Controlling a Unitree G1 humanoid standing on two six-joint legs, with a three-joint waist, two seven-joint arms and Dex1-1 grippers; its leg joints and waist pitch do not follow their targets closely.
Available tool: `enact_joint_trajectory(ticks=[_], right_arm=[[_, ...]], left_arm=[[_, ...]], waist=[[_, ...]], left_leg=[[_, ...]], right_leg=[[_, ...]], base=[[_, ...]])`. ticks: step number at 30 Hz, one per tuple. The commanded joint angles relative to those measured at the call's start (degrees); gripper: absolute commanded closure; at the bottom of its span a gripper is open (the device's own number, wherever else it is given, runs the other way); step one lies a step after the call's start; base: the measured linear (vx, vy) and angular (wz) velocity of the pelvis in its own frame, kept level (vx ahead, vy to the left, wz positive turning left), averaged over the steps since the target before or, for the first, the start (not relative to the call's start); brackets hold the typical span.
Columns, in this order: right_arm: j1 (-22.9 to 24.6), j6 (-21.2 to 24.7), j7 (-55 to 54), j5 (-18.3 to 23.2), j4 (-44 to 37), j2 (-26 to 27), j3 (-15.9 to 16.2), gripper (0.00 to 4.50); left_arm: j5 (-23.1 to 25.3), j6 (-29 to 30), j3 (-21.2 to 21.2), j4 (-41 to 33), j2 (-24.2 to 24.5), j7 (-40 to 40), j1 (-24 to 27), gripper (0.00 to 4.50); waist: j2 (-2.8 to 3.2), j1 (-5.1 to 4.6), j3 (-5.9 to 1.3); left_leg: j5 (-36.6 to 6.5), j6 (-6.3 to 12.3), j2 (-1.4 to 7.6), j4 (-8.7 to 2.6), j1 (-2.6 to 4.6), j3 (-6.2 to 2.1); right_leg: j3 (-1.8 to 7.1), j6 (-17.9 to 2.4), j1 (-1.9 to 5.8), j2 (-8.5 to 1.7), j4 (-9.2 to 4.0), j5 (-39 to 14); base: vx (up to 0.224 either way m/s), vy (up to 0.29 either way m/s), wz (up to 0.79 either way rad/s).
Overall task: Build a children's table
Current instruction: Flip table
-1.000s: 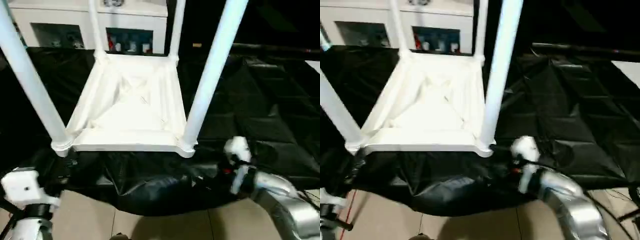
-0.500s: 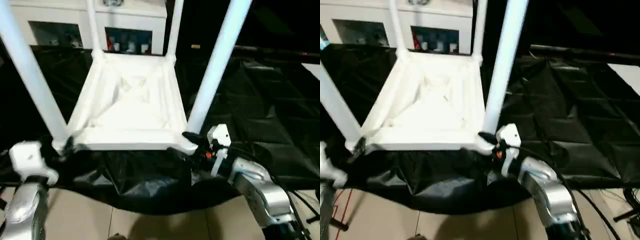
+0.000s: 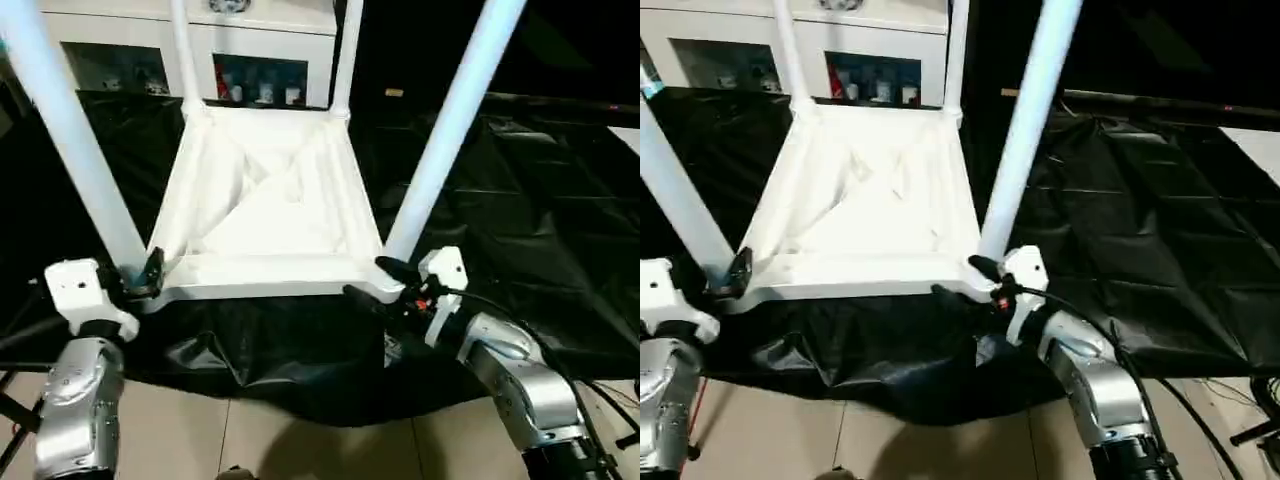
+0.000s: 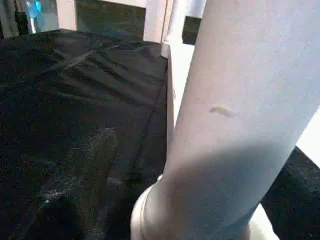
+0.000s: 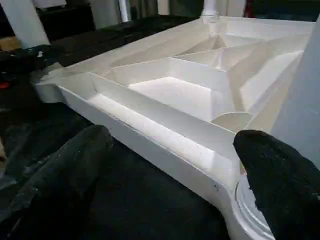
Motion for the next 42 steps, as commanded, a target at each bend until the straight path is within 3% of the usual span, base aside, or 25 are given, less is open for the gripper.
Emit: enact_joint_trajectory(ticks=[1,5,8,15,18,26,30,34,36,37,38,41,42], right_arm=[[0.4,1.0,2.5,1.7,-1.5,-0.7,0.1,0.00],[0.4,3.8,7.8,4.6,-3.8,-1.6,2.4,0.00],[-0.7,3.3,10.6,2.9,-3.5,-2.8,5.4,0.00],[-3.7,1.5,8.6,1.4,-0.2,-0.5,5.0,0.00],[-3.8,1.6,8.6,1.9,0.0,-0.3,5.3,0.00],[-3.5,1.2,9.4,1.0,0.7,0.1,5.9,0.00],[-3.4,1.4,9.4,1.1,0.4,0.0,5.9,0.00],[-3.0,2.3,9.3,1.5,-0.4,0.1,5.8,0.00],[-3.2,2.4,8.5,1.2,0.2,0.5,5.6,0.00],[-3.6,2.6,7.2,0.6,1.1,0.9,5.3,0.00],[-4.2,2.7,5.4,-0.3,2.3,1.3,5.0,0.00],[-5.9,2.0,0.3,-2.1,6.0,2.8,3.6,0.00],[-6.2,1.7,-0.7,-2.3,6.8,3.2,3.1,0.00]], left_arm=[[-0.1,0.9,-0.1,-0.8,-0.5,0.9,0.4,0.37],[-0.5,1.7,-0.1,-0.8,-0.7,1.2,0.1,0.64],[-0.1,3.0,-0.9,-1.2,-0.4,1.0,0.0,0.89],[-1.5,5.7,-1.6,-2.3,-1.7,1.2,0.7,1.57],[-2.4,5.8,-1.2,-2.3,-2.3,1.4,0.4,1.75],[-5.5,8.5,-0.9,-4.1,-3.5,0.3,-0.1,1.81],[-7.3,10.1,-0.7,-5.5,-4.6,0.3,-0.3,1.81],[-18.0,16.4,1.5,-10.0,-10.6,3.6,-4.6,1.81],[-19.2,17.3,1.1,-10.7,-11.6,3.8,-5.4,1.81],[-19.5,18.1,0.6,-11.2,-12.0,3.8,-5.8,1.81],[-19.5,18.6,0.2,-11.6,-12.3,3.9,-6.0,1.81],[-19.0,20.2,-0.9,-12.8,-13.0,3.6,-6.5,1.87],[-18.7,20.6,-1.2,-13.1,-13.1,3.5,-6.5,1.93]], waist=[[0.96,0.13,-2.35],[1.15,0.08,-2.34],[1.18,0.10,-2.29],[1.35,0.00,-2.31],[1.05,0.23,-2.40],[1.00,0.41,-2.30],[1.07,0.42,-2.38],[0.74,0.62,-2.67],[0.51,1.15,-2.96],[0.79,1.35,-3.08],[0.70,1.33,-3.02],[0.51,1.00,-2.82],[0.73,0.91,-2.71]], left_leg=[[-9.8,0.80,4.17,-5.25,0.69,-1.62],[-9.9,1.49,4.23,-5.29,0.72,-1.74],[-10.2,1.36,4.28,-5.30,0.69,-1.74],[-9.8,0.32,4.28,-5.36,0.76,-1.68],[-7.9,0.98,4.25,-5.21,0.68,-1.61],[-8.1,1.21,4.28,-5.26,0.72,-1.48],[-6.7,1.64,4.25,-5.10,0.67,-1.42],[-3.5,2.62,4.14,-4.56,0.55,-1.10],[-1.3,3.61,3.81,-4.11,0.33,-0.73],[-0.4,4.05,3.84,-4.03,0.27,-0.69],[-0.1,4.22,3.80,-4.01,0.12,-0.70],[-2.1,3.68,3.96,-4.31,0.11,-0.77],[-3.1,2.82,4.04,-4.55,0.23,-0.74]], right_leg=[[3.55,-10.6,1.13,-6.10,-4.54,5.2],[3.46,-10.6,1.10,-6.10,-4.58,5.2],[3.45,-10.6,1.07,-6.10,-4.72,4.5],[3.50,-11.6,0.93,-6.14,-4.59,4.4],[3.48,-11.2,1.08,-6.09,-4.44,7.1],[3.51,-10.9,0.98,-6.21,-4.61,5.4],[3.48,-11.1,1.04,-6.11,-4.50,7.1],[3.40,-12.4,1.16,-6.12,-4.00,11.1],[3.48,-12.8,1.12,-5.97,-3.66,14.1],[3.39,-13.1,0.91,-5.87,-3.45,16.0],[3.32,-13.1,0.85,-5.77,-3.43,16.6],[3.18,-12.7,0.92,-5.78,-3.73,13.8],[3.21,-13.1,0.70,-5.89,-3.87,12.1]], base=[[0.000,0.000,0.00],[0.000,0.000,0.00],[0.000,0.000,0.00],[0.000,0.000,0.00],[0.000,0.000,0.00],[0.000,0.000,0.00],[0.000,0.000,0.00],[0.000,0.000,0.00],[0.000,0.000,0.00],[0.000,0.000,0.00],[0.000,0.000,0.00],[0.000,0.000,0.00],[0.000,0.000,0.00]])
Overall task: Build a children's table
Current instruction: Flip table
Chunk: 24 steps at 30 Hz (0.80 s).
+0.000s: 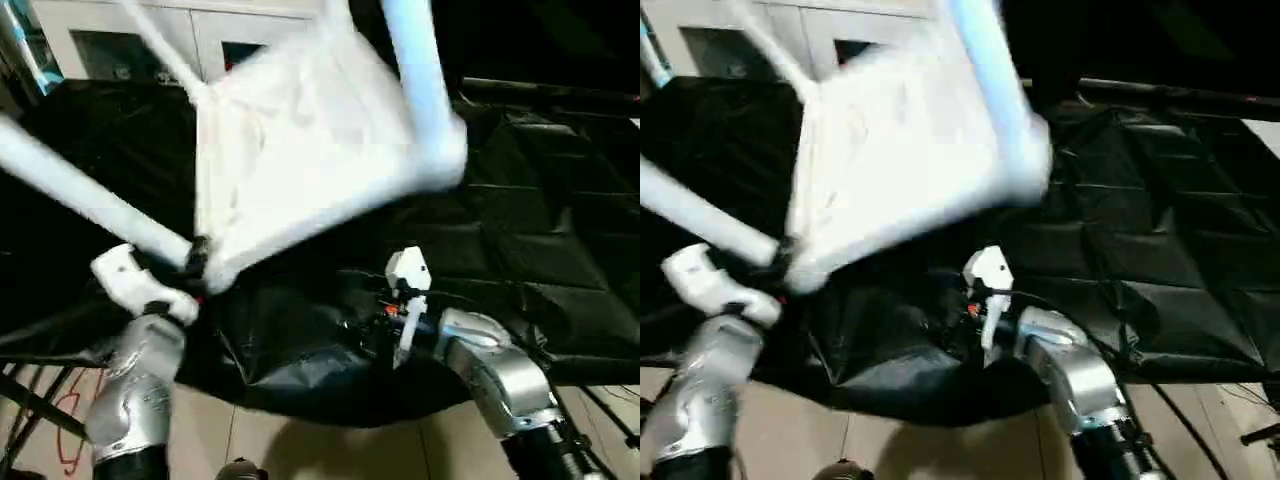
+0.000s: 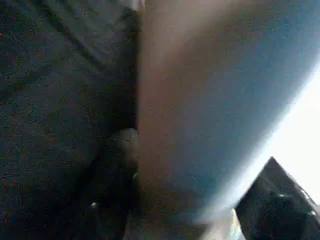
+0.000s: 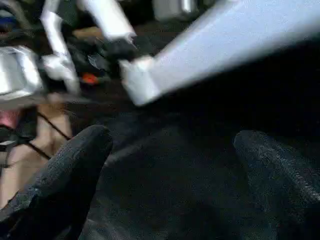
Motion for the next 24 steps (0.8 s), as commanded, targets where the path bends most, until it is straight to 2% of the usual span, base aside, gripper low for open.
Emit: enact_joint_trajectory(ticks=[1,3,4,6,7,8,9,11,12,13,14,17,20,22,23,24], right_arm=[[-1.4,-0.3,-3.4,0.2,2.1,1.3,-2.7,0.00],[-2.5,0.7,-4.1,3.9,2.6,3.9,-5.3,0.00],[-2.9,1.2,-4.3,5.4,2.6,5.0,-6.2,0.00],[-5.3,0.8,-6.9,7.9,4.9,8.3,-8.7,0.00],[-5.3,0.8,-6.9,7.9,4.9,8.3,-8.7,0.00],[-7.5,0.3,-9.6,9.6,7.5,10.5,-11.2,0.00],[-7.6,0.3,-9.8,9.7,7.7,10.6,-11.3,0.00],[-10.2,-0.1,-12.3,11.5,11.0,12.7,-14.4,0.00],[-10.6,-0.1,-12.5,11.7,11.4,12.9,-14.8,0.00],[-11.8,-0.2,-13.4,12.4,13.1,13.6,-15.9,0.00],[-13.8,-0.2,-15.0,13.2,15.9,14.5,-17.8,0.00],[-16.1,-0.6,-17.1,13.6,19.5,15.1,-19.4,0.00],[-19.0,-1.3,-18.8,15.4,23.9,15.8,-22.2,0.00],[-21.5,-0.8,-20.5,16.3,27.8,16.0,-24.1,0.00],[-21.8,-1.0,-20.5,16.0,28.4,15.9,-23.9,0.00],[-22.2,-1.5,-20.3,15.5,29.1,15.8,-23.9,0.00]], left_arm=[[-0.6,1.5,-2.3,-3.8,-0.5,-1.0,-1.6,2.14],[-0.4,2.7,-3.2,-4.7,-1.1,-0.5,-1.9,2.22],[-0.6,2.9,-3.5,-4.8,-1.2,-0.2,-2.0,2.26],[-1.3,3.1,-3.8,-4.6,-1.6,0.3,-2.2,2.26],[-1.3,3.1,-3.8,-4.6,-1.6,0.3,-2.2,2.26],[-1.5,3.3,-4.1,-4.7,-1.7,0.4,-2.3,2.26],[-1.5,3.3,-4.2,-4.8,-1.7,0.4,-2.3,2.26],[-1.4,3.8,-4.4,-5.2,-1.9,0.5,-2.2,2.26],[-1.4,3.9,-4.4,-5.2,-1.9,0.5,-2.2,2.26],[-1.2,4.1,-4.6,-5.5,-1.9,0.4,-2.0,2.27],[-1.2,4.6,-4.6,-6.0,-2.1,0.4,-1.8,2.27],[-1.4,5.3,-5.0,-6.6,-2.2,0.2,-1.3,2.27],[-1.8,6.0,-5.5,-7.2,-2.0,-0.3,-0.8,2.27],[-1.7,6.2,-5.4,-7.6,-2.0,-0.1,-0.6,2.27],[-1.6,6.1,-5.3,-7.6,-2.0,0.0,-0.7,2.27],[-1.6,6.0,-5.3,-7.5,-2.0,0.2,-0.7,2.27]], waist=[[0.36,-0.12,-3.17],[0.37,-0.26,-3.17],[0.58,-0.39,-3.25],[0.59,-0.41,-3.39],[0.59,-0.53,-3.42],[0.57,-0.50,-3.48],[0.78,-0.55,-3.50],[0.79,-0.57,-3.41],[0.88,-0.75,-3.52],[0.65,-0.73,-3.43],[0.71,-0.84,-3.47],[0.64,-1.44,-3.39],[0.70,-1.45,-3.69],[0.80,-0.92,-4.01],[0.72,-1.09,-3.94],[0.79,-0.93,-4.10]], left_leg=[[-4.8,1.28,4.05,-4.25,1.30,-1.46],[-4.9,1.31,4.08,-4.29,1.26,-1.49],[-4.4,1.75,4.10,-4.24,1.24,-1.51],[-2.8,2.30,4.02,-4.05,1.19,-1.55],[-2.0,2.49,3.95,-4.01,1.20,-1.51],[-1.4,2.51,3.92,-3.94,1.20,-1.51],[-0.9,2.37,3.96,-3.87,1.36,-1.38],[-1.1,2.16,3.93,-4.00,1.15,-1.39],[-1.7,1.74,4.00,-4.06,1.32,-1.42],[-1.8,1.45,3.98,-4.16,1.21,-1.44],[-2.2,1.41,3.90,-4.10,1.23,-1.36],[-2.5,1.19,3.82,-4.17,1.01,-1.36],[-0.1,1.82,3.73,-3.79,1.15,-1.18],[2.8,3.11,3.56,-3.29,1.21,-1.03],[3.1,3.36,3.57,-3.37,0.99,-1.11],[3.8,3.73,3.60,-3.23,1.10,-1.09]], right_leg=[[3.28,-12.9,1.98,-5.54,-3.95,10.8],[3.37,-12.2,2.04,-5.59,-3.90,10.6],[3.46,-11.9,1.98,-5.61,-3.71,11.8],[3.37,-11.9,2.08,-5.59,-3.48,14.2],[3.32,-12.2,1.99,-5.53,-3.41,15.0],[3.28,-12.2,2.10,-5.48,-3.36,15.6],[3.34,-12.6,1.83,-5.49,-3.23,16.3],[3.24,-12.5,2.03,-5.45,-3.22,16.2],[3.14,-12.7,1.94,-5.45,-3.20,15.6],[3.14,-12.6,2.10,-5.53,-3.27,14.9],[3.16,-12.7,2.07,-5.55,-3.28,14.6],[3.19,-12.8,2.21,-5.61,-3.31,13.5],[3.24,-13.0,2.12,-5.56,-3.02,16.4],[3.10,-13.3,2.03,-5.21,-2.56,20.5],[3.08,-13.4,2.09,-5.22,-2.48,20.9],[2.95,-13.4,2.00,-5.18,-2.40,21.5]], base=[[0.000,0.000,0.00],[0.000,0.000,0.00],[0.000,0.000,0.00],[0.000,0.000,0.00],[0.000,0.000,0.00],[0.000,0.000,0.00],[0.000,0.000,0.00],[0.000,0.000,0.00],[0.000,0.000,0.00],[0.000,0.000,0.00],[0.000,0.000,0.00],[0.000,0.000,0.00],[0.000,0.000,0.00],[0.000,0.000,0.00],[0.000,0.000,0.00],[0.000,0.000,0.00]])
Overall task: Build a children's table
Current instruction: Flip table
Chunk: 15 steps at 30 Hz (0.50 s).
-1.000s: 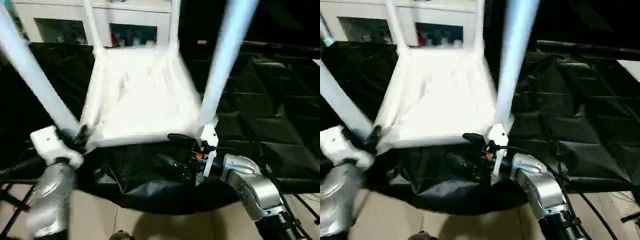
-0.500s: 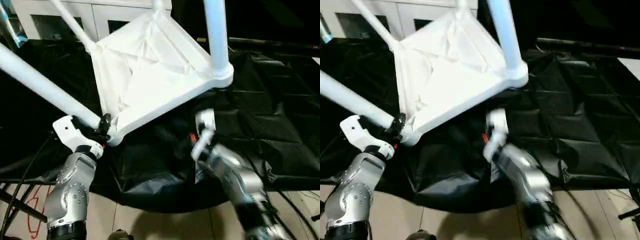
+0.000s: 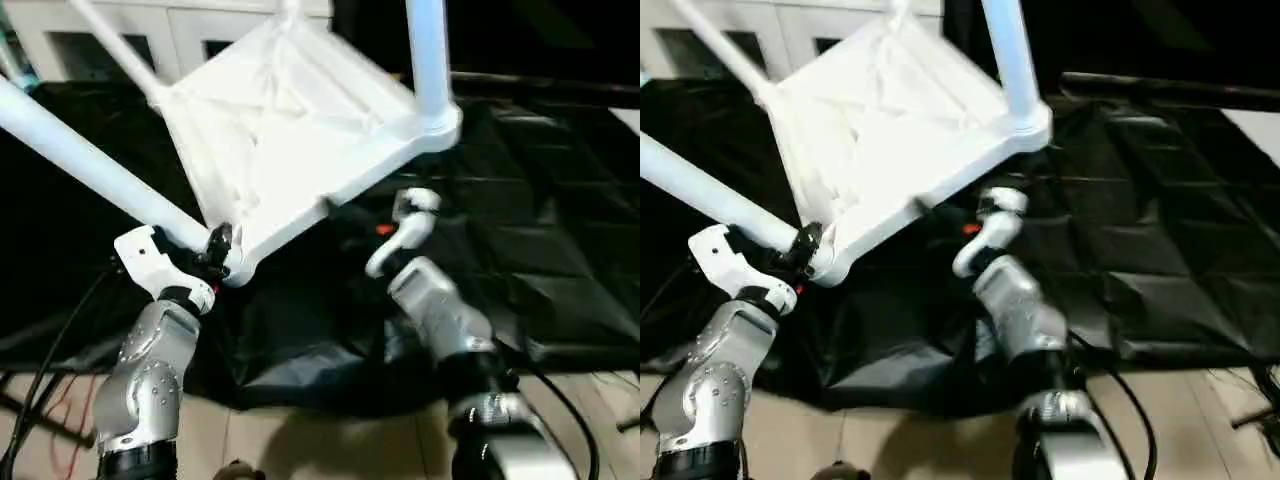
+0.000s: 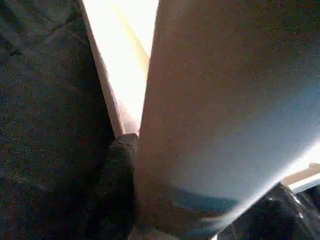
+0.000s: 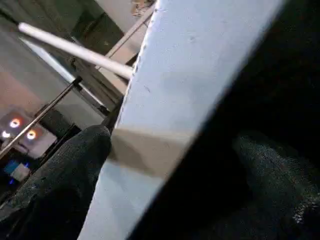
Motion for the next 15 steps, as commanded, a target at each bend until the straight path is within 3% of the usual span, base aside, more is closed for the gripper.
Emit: enact_joint_trajectory(ticks=[1,5,7,8,12,15], right_arm=[[-0.4,-0.5,-1.2,-0.6,1.6,-0.4,-0.8,0.00],[-0.8,-0.7,-0.4,-0.3,2.2,0.1,-0.9,0.00],[-1.9,-1.1,1.3,0.9,3.0,0.5,-1.9,0.00],[-3.3,-1.6,1.4,1.5,4.4,0.5,-3.1,0.00],[-8.4,-3.4,-0.3,3.4,10.0,-0.2,-6.6,0.00],[-10.0,-3.3,0.3,3.7,11.4,-0.5,-7.0,0.00]], left_arm=[[-4.4,0.6,-1.2,-1.8,-1.7,-1.4,-0.8,2.27],[-4.3,0.9,-1.3,-1.9,-1.6,-1.6,-0.8,2.27],[-4.6,1.8,-1.6,-2.3,-1.5,-2.3,-0.8,2.27],[-4.8,2.4,-2.0,-2.5,-1.3,-3.0,-0.7,2.27],[-5.2,4.6,-4.0,-3.5,-0.3,-5.6,0.0,2.27],[-5.1,4.9,-4.3,-3.6,-0.2,-5.8,0.2,2.27]], waist=[[0.60,0.22,-4.34],[0.73,0.53,-4.25],[1.12,0.53,-4.23],[0.93,0.49,-4.18],[1.47,0.78,-4.18],[1.41,1.16,-4.22]], left_leg=[[4.0,4.08,3.59,-2.99,1.48,-1.20],[2.9,4.06,3.74,-3.13,1.40,-1.20],[1.4,3.40,3.79,-3.20,1.44,-1.20],[0.9,3.08,3.87,-3.30,1.49,-1.20],[-0.5,1.97,3.86,-3.33,1.71,-1.13],[0.5,2.14,3.79,-3.18,1.68,-1.04]], right_leg=[[2.95,-13.4,2.61,-5.11,-2.54,22.0],[2.91,-13.1,2.55,-5.26,-2.68,21.1],[2.90,-13.2,2.48,-5.31,-2.73,19.5],[2.91,-13.2,2.48,-5.26,-2.84,18.9],[2.85,-13.9,2.25,-5.28,-2.87,16.9],[2.87,-13.6,2.20,-5.20,-2.77,17.8]], base=[[0.000,0.000,0.00],[0.000,0.000,0.00],[0.000,0.000,0.00],[0.000,0.000,0.00],[0.000,0.000,0.00],[0.000,0.000,0.00]])
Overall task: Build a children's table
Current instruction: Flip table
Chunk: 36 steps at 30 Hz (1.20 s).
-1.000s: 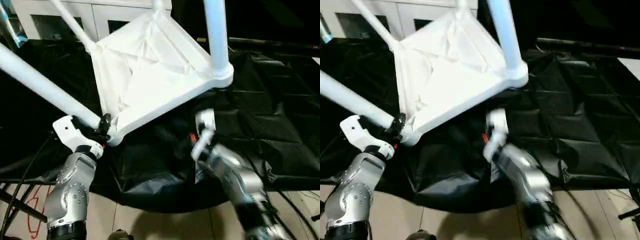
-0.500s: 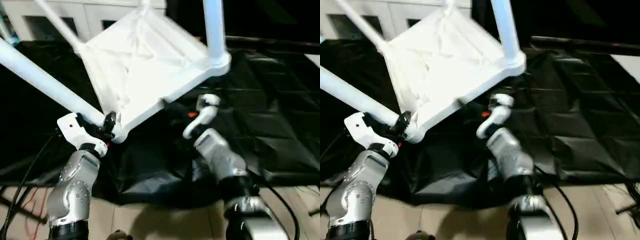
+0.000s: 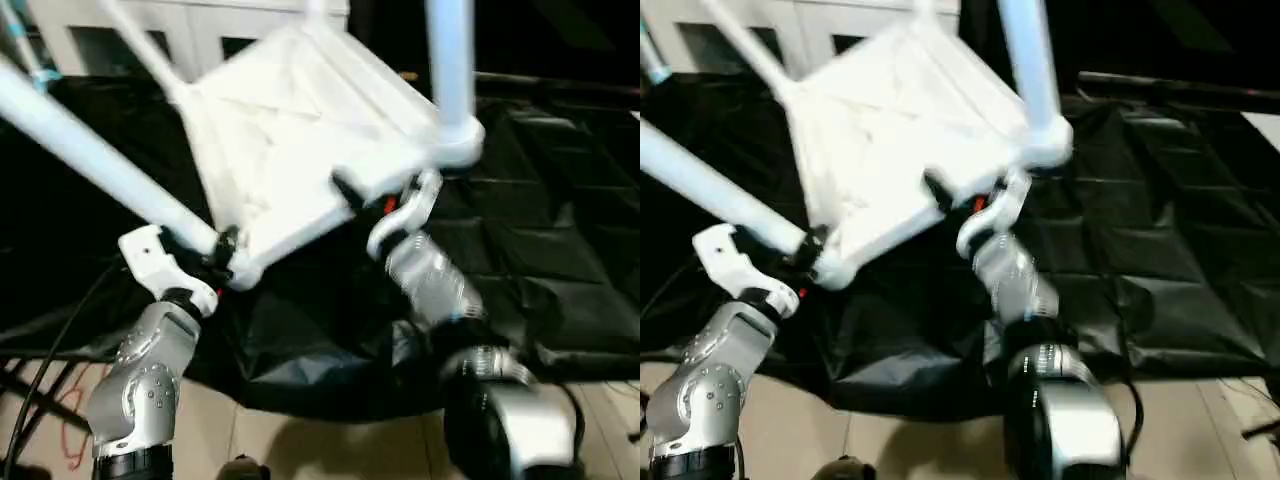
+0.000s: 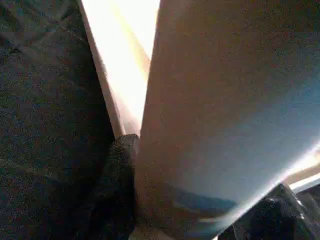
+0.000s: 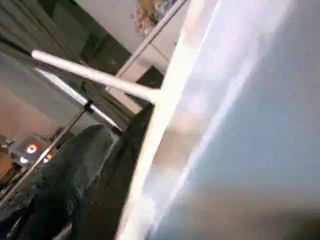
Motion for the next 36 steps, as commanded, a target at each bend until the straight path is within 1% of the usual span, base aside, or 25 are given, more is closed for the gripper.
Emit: enact_joint_trajectory(ticks=[1,2,4,6,8,9,11,12,13,15,16,18,21,22,23,25,26,27,29,30,31,32,33,35,36], right_arm=[[-0.7,-0.2,0.3,0.7,1.0,-0.3,-0.4,0.30],[-1.0,0.0,0.3,0.2,1.6,-0.4,-0.2,0.30],[-1.2,0.3,0.8,-0.3,2.3,-0.4,0.1,0.43],[-1.9,-0.2,1.6,-1.0,4.1,-0.3,-0.3,0.77],[-2.0,-0.3,1.8,-0.9,4.6,0.0,-0.7,0.82],[-1.9,-0.3,1.8,-0.9,4.7,0.0,-0.7,0.89],[-1.8,-0.5,1.9,-1.0,4.5,0.1,-0.6,1.21],[-1.7,-0.8,2.0,-1.0,4.6,0.3,-0.6,1.21],[-1.7,-0.9,2.0,-1.1,4.6,0.3,-0.6,1.32],[-1.6,-1.2,2.0,-1.0,4.7,0.3,-0.6,1.55],[-1.6,-1.3,2.1,-1.1,4.7,0.2,-0.6,1.69],[-1.5,-1.3,2.2,-1.1,4.7,0.1,-0.7,1.75],[-1.7,-1.7,2.4,-1.2,5.0,-0.1,-1.2,2.07],[-1.9,-1.5,2.2,-1.1,5.2,-0.2,-1.6,2.14],[-2.0,-1.4,2.1,-1.0,5.3,-0.2,-1.8,2.19],[-2.2,-1.6,1.8,-1.0,5.0,-0.5,-2.1,2.24],[-2.2,-1.7,1.8,-1.0,4.9,-0.6,-2.1,2.31],[-2.3,-2.2,1.5,-1.3,4.6,-0.9,-2.1,2.34],[-2.4,-3.1,0.4,-1.8,4.3,-1.5,-2.3,2.35],[-2.5,-3.4,0.1,-1.9,4.2,-1.7,-2.3,2.35],[-2.5,-3.9,-0.5,-2.1,4.0,-2.1,-2.5,2.35],[-2.6,-4.1,-0.7,-2.2,3.9,-2.4,-2.6,2.35],[-2.6,-4.5,-1.3,-2.2,3.6,-2.8,-2.9,2.35],[-2.8,-4.9,-1.8,-2.1,3.1,-3.5,-3.6,2.35],[-2.8,-4.9,-1.8,-2.1,3.1,-3.5,-3.6,2.35]], left_arm=[[-5.1,1.1,-2.9,-1.5,-1.3,-3.3,-0.4,2.27],[-5.1,1.2,-3.0,-1.6,-1.2,-3.5,-0.3,2.27],[-5.0,1.1,-3.1,-1.5,-1.2,-3.7,-0.3,2.27],[-4.7,1.5,-2.9,-1.8,-1.3,-3.9,-0.2,2.27],[-4.5,1.7,-2.8,-1.9,-1.4,-3.9,-0.2,2.27],[-4.5,1.7,-2.8,-1.9,-1.4,-3.9,-0.2,2.27],[-4.4,1.7,-2.9,-1.9,-1.3,-3.9,-0.2,2.27],[-4.4,1.9,-2.9,-1.8,-1.3,-4.0,-0.2,2.27],[-4.4,1.9,-2.9,-1.7,-1.3,-4.0,-0.2,2.27],[-4.4,1.9,-2.9,-1.5,-1.3,-4.1,-0.2,2.27],[-4.4,1.8,-2.9,-1.3,-1.3,-4.2,-0.2,2.27],[-4.4,1.7,-3.0,-1.1,-1.3,-4.3,-0.2,2.27],[-4.0,1.4,-3.2,-0.8,-1.4,-4.4,-0.1,2.27],[-3.3,1.0,-3.3,-0.5,-1.2,-4.1,-0.2,1.71],[-3.0,0.9,-3.2,-0.3,-1.1,-3.9,-0.3,1.57],[-3.9,2.3,-4.0,-0.8,0.0,-6.2,0.3,1.57],[-3.9,2.6,-4.4,-1.0,0.4,-6.7,0.5,1.35],[-3.8,3.2,-4.9,-1.4,1.5,-7.9,1.1,1.13],[-3.0,4.0,-5.9,-2.0,3.9,-9.9,2.4,1.11],[-2.8,4.1,-6.2,-2.2,4.7,-10.5,2.8,1.04],[-2.4,4.7,-6.6,-2.7,6.3,-11.8,3.7,0.74],[-2.3,5.0,-6.8,-2.9,7.1,-12.4,4.2,0.74],[-2.1,5.8,-7.4,-3.7,9.1,-14.0,5.2,0.67],[-0.4,5.8,-9.2,-4.8,12.8,-16.7,6.6,0.63],[-0.4,5.8,-9.2,-4.8,12.8,-16.7,6.6,0.40]], waist=[[1.04,-0.23,-4.49],[1.06,-0.16,-4.51],[0.82,-0.28,-4.52],[0.83,-0.35,-4.52],[0.89,-0.39,-4.47],[1.07,-0.41,-4.51],[1.01,-0.39,-4.55],[1.06,-0.38,-4.52],[1.40,-0.42,-4.56],[1.19,-0.40,-4.58],[1.37,-0.42,-4.60],[1.35,-0.38,-4.65],[1.43,-0.41,-4.65],[1.49,-0.42,-4.64],[1.44,-0.42,-4.63],[1.50,-0.26,-4.77],[1.48,-0.28,-4.81],[1.49,-0.25,-5.00],[1.44,-0.41,-4.99],[1.50,-0.51,-4.94],[1.51,-0.51,-4.96],[1.85,-0.41,-4.95],[1.62,-0.56,-4.85],[1.71,-0.56,-4.78],[1.87,-0.52,-4.67]], left_leg=[[1.3,2.36,3.71,-3.16,1.77,-1.07],[1.5,2.41,3.72,-3.17,1.73,-1.10],[1.2,2.49,3.64,-3.20,1.61,-1.10],[0.6,2.46,3.61,-3.20,1.54,-1.08],[0.1,2.52,3.64,-3.23,1.48,-1.09],[0.5,2.56,3.71,-3.22,1.56,-1.16],[0.8,2.72,3.70,-3.15,1.60,-1.12],[0.7,2.81,3.69,-3.17,1.58,-1.11],[0.6,2.65,3.73,-3.13,1.65,-1.15],[0.9,2.94,3.67,-3.10,1.55,-1.13],[1.0,3.13,3.63,-3.02,1.57,-1.09],[1.4,3.38,3.65,-2.99,1.55,-1.11],[1.3,3.57,3.67,-2.95,1.56,-1.08],[1.1,3.52,3.67,-2.96,1.56,-1.09],[1.1,3.54,3.66,-2.97,1.55,-1.08],[1.9,3.51,3.67,-2.86,1.65,-1.07],[2.4,3.57,3.64,-2.78,1.60,-1.06],[3.9,3.90,3.54,-2.58,1.54,-1.10],[5.0,4.90,3.45,-2.46,1.37,-1.08],[5.0,5.40,3.44,-2.45,1.37,-1.05],[4.8,5.56,3.41,-2.45,1.39,-1.04],[4.8,5.40,3.38,-2.42,1.43,-1.11],[4.4,5.34,3.40,-2.48,1.36,-1.04],[3.1,5.01,3.44,-2.63,1.49,-0.98],[2.1,4.60,3.51,-2.69,1.55,-0.93]], right_leg=[[2.90,-13.4,2.40,-5.07,-2.66,18.8],[2.86,-13.4,2.43,-5.08,-2.63,19.2],[2.83,-13.3,2.56,-5.13,-2.65,19.3],[2.85,-13.6,2.62,-5.22,-2.70,18.4],[2.88,-13.7,2.63,-5.28,-2.77,17.7],[2.83,-13.6,2.54,-5.18,-2.73,17.9],[2.82,-13.8,2.52,-5.20,-2.68,18.2],[2.82,-14.0,2.52,-5.21,-2.70,18.2],[2.79,-13.9,2.44,-5.19,-2.77,18.2],[2.81,-14.1,2.55,-5.15,-2.63,18.6],[2.83,-14.1,2.53,-5.18,-2.67,18.7],[2.81,-14.2,2.55,-5.16,-2.61,18.8],[2.81,-14.3,2.50,-5.14,-2.62,18.5],[2.81,-14.4,2.48,-5.16,-2.65,18.3],[2.82,-14.4,2.49,-5.16,-2.67,18.2],[2.76,-14.7,2.43,-5.20,-2.53,18.7],[2.73,-14.8,2.40,-5.10,-2.43,19.1],[2.66,-14.8,2.37,-4.94,-2.16,20.8],[2.59,-14.7,2.34,-4.84,-2.00,22.1],[2.59,-14.6,2.28,-4.87,-2.06,21.7],[2.60,-14.5,2.27,-4.86,-2.04,21.2],[2.54,-14.4,2.17,-4.86,-2.02,20.9],[2.61,-14.5,2.21,-4.86,-2.13,20.3],[2.60,-14.4,2.08,-4.80,-2.26,18.2],[2.65,-14.4,2.00,-4.87,-2.39,16.9]], base=[[0.000,0.000,0.00],[0.000,0.000,0.00],[0.000,0.000,0.00],[0.000,0.000,0.00],[0.000,0.000,0.00],[0.000,0.000,0.00],[0.000,0.000,0.00],[0.000,0.000,0.00],[0.000,0.000,0.00],[0.000,0.000,0.00],[0.000,0.000,0.00],[0.000,0.000,0.00],[0.000,0.000,0.00],[0.000,0.000,0.00],[0.000,0.000,0.00],[0.000,0.000,0.00],[0.000,0.000,0.00],[0.000,0.000,0.00],[0.000,0.000,0.00],[0.000,0.000,0.00],[0.000,0.000,0.00],[0.000,0.000,0.00],[0.000,0.000,0.00],[0.000,0.000,0.00],[0.000,0.000,0.00]])
